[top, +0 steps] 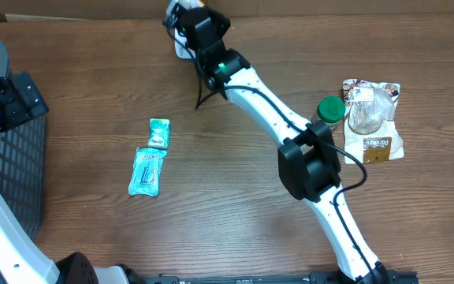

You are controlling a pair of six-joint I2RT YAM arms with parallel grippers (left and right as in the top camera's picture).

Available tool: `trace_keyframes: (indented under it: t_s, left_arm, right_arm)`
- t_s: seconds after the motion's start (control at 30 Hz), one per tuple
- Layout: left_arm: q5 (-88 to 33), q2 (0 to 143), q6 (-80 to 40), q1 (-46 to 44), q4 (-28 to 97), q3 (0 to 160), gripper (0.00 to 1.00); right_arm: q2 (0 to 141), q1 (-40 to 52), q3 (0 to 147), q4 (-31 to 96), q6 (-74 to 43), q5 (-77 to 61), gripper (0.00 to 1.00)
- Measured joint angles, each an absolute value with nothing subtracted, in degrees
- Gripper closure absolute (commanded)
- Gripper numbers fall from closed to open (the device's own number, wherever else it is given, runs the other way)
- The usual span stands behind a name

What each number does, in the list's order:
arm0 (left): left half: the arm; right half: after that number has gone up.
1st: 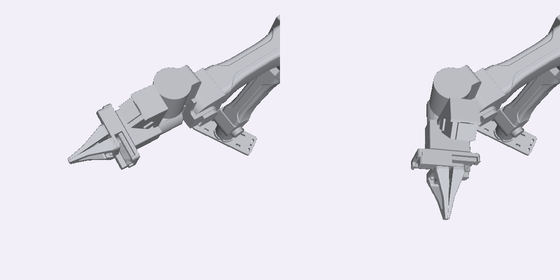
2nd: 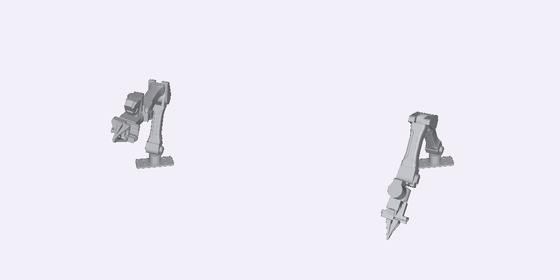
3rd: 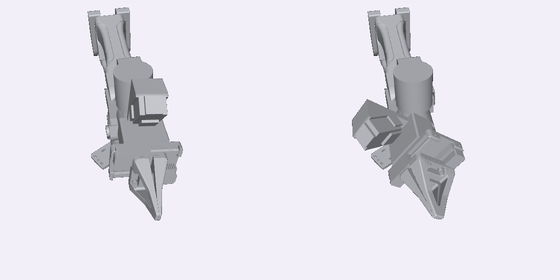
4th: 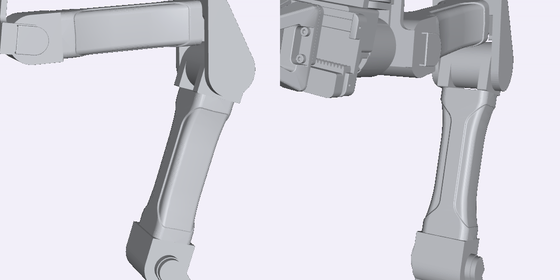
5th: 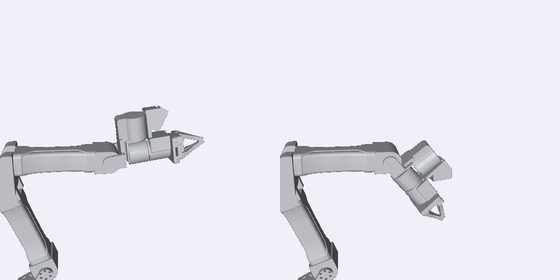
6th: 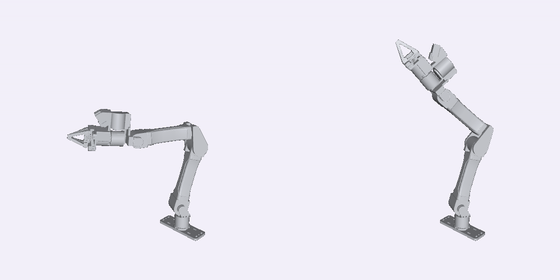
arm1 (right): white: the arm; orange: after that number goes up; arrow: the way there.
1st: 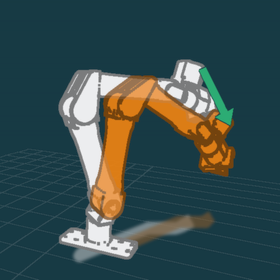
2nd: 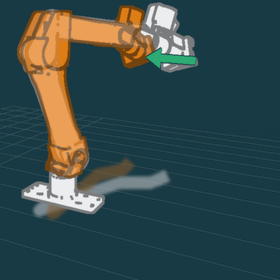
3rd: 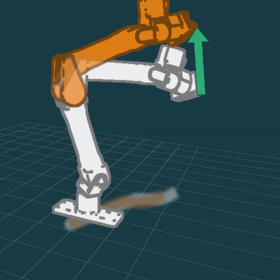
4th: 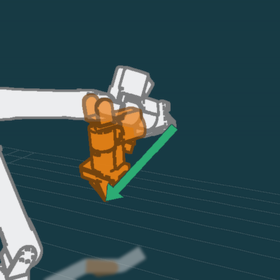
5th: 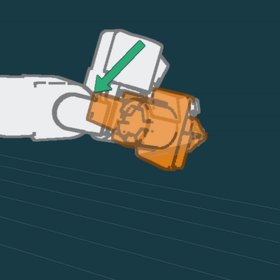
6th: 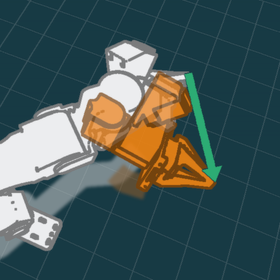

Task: Scan the item barcode
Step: 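Hold the orange pack in front of the scanner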

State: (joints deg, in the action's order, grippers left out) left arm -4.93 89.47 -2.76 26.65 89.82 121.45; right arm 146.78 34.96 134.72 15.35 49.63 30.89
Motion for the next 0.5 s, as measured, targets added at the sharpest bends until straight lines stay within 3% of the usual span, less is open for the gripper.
trace_keyframes:
  t_s: [0.2, 0.5]
  left_arm:
    - [-4.93, 89.47, -2.76, 26.65, 89.82, 121.45, 0.01]
    - [-4.95, 89.47, -2.76, 26.65, 89.82, 121.45, 0.01]
  right_arm:
    - [149.84, 34.92, 134.72, 11.4, 60.31, 27.4, 0.96]
    - [151.02, 34.02, 134.72, 4.69, 66.08, 25.82, 0.96]
